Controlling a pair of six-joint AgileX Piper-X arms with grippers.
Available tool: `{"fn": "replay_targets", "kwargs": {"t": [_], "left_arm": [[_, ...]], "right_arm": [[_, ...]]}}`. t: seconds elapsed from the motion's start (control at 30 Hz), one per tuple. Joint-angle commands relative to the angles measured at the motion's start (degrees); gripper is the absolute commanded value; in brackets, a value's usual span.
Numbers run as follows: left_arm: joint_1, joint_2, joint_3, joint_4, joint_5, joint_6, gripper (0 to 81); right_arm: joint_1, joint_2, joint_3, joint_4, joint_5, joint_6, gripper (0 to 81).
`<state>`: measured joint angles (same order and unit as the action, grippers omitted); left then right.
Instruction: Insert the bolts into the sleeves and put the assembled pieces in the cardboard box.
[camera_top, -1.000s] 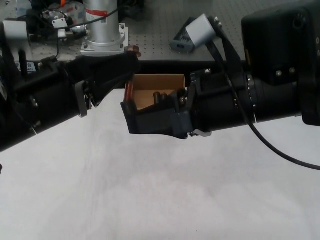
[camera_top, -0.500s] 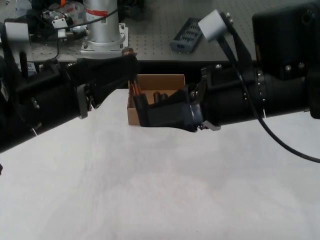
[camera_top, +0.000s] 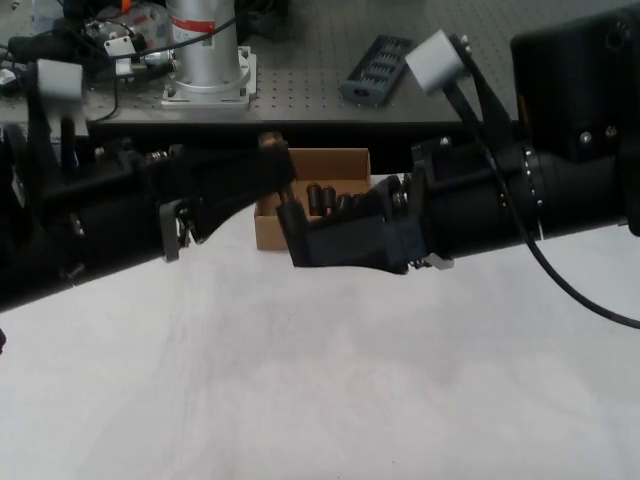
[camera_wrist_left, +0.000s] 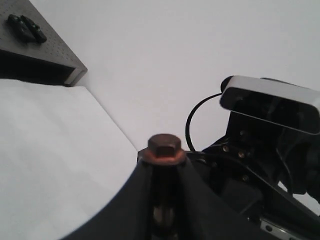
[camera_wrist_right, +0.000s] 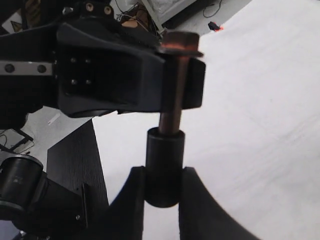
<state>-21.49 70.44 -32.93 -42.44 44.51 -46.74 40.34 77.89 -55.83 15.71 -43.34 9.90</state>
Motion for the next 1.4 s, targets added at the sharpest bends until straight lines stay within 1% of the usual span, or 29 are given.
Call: {"fn": "replay_targets", "kwargs": {"t": [0.0, 0.1, 0.2, 0.33, 0.37, 0.5, 0.53, 0.6, 0.7, 0.77, 0.83, 0.93, 0.97, 1.0, 1.03, 1.1, 1.2, 1.3, 1.37], "left_arm": [[0.66, -0.69, -0.38, 2.14, 4.56, 0.92, 0.6], [1.83, -0.69, -0.38, 3.99, 7.64, 2.71, 0.6], [2.88, -0.69, -0.38, 4.25, 9.06, 3.49, 0.6], [3.17, -0.69, -0.38, 4.25, 11.08, 3.48, 1.1], [3.17, -0.69, -0.38, 4.25, 11.68, 3.48, 4.0], [3.17, -0.69, -0.38, 4.25, 11.54, 3.48, 20.8], [3.17, -0.69, -0.38, 4.25, 11.11, 3.48, 23.4], [3.17, -0.69, -0.38, 4.79, 11.04, 3.48, 22.5], [2.86, -0.69, -0.38, 6.03, 11.53, 3.48, 16.5], [2.84, -0.69, -0.38, 6.23, 11.96, 3.48, 16.0], [2.84, -0.69, -0.38, 6.23, 11.95, 3.48, 20.1], [3.46, -0.69, -0.38, 6.23, 12.11, 2.96, 31.2], [3.85, -0.69, -0.38, 6.23, 12.89, 2.14, 35.0], [4.29, -0.69, -0.38, 6.23, 13.94, 1.25, 37.5], [4.90, -0.69, -0.38, 6.45, 15.48, 0.25, 37.8], [6.33, -0.69, -0.38, 6.46, 18.58, -1.99, 35.9], [8.43, -1.29, -0.38, 6.79, 22.31, -3.10, 27.0], [10.57, -3.16, -0.38, 6.81, 22.27, -2.99, 17.1], [11.97, -4.91, -0.38, 6.81, 22.23, -2.99, 13.0]], "right_arm": [[-1.50, -0.48, -0.37, 2.99, 0.77, -4.10, 1.1], [-1.83, -0.48, -0.37, 4.52, 0.15, -5.11, 1.1], [-2.08, -0.48, -0.37, 4.09, -0.06, -5.72, 1.1], [-2.19, -0.48, -0.37, 3.45, -0.31, -5.72, 1.1], [-2.19, -0.48, -0.37, 3.13, -0.61, -5.72, 1.1], [-2.19, -0.48, -0.49, 2.73, -0.97, -5.72, 1.1], [-2.19, -0.48, -0.49, 2.73, -0.97, -5.72, 1.1], [-2.19, -0.48, -0.49, 2.73, -0.97, -5.72, 1.1], [-2.19, -0.48, -0.49, 2.73, -0.97, -5.72, 1.1], [-2.19, -0.48, -0.49, 2.73, -0.97, -5.72, 1.1], [-2.19, -0.48, -0.49, 2.73, -0.97, -5.72, 1.1], [-2.41, -0.48, -0.48, 2.73, -0.55, -5.72, 1.1], [-2.57, -0.48, -0.48, 2.73, 0.56, -5.72, 1.1], [-2.76, -0.48, -0.48, 2.73, 1.91, -5.86, 1.1], [-3.16, -0.48, -0.48, 2.73, 3.14, -6.15, 1.1], [-4.11, 0.15, -0.69, 2.11, 4.27, -6.14, 1.2], [-5.80, 2.96, -2.56, 1.00, 4.21, -6.03, 2.8], [-7.27, 7.91, -7.39, 1.02, 5.72, -6.03, 2.8], [-8.30, 11.85, -11.37, 1.02, 5.73, -6.03, 2.8]]}}
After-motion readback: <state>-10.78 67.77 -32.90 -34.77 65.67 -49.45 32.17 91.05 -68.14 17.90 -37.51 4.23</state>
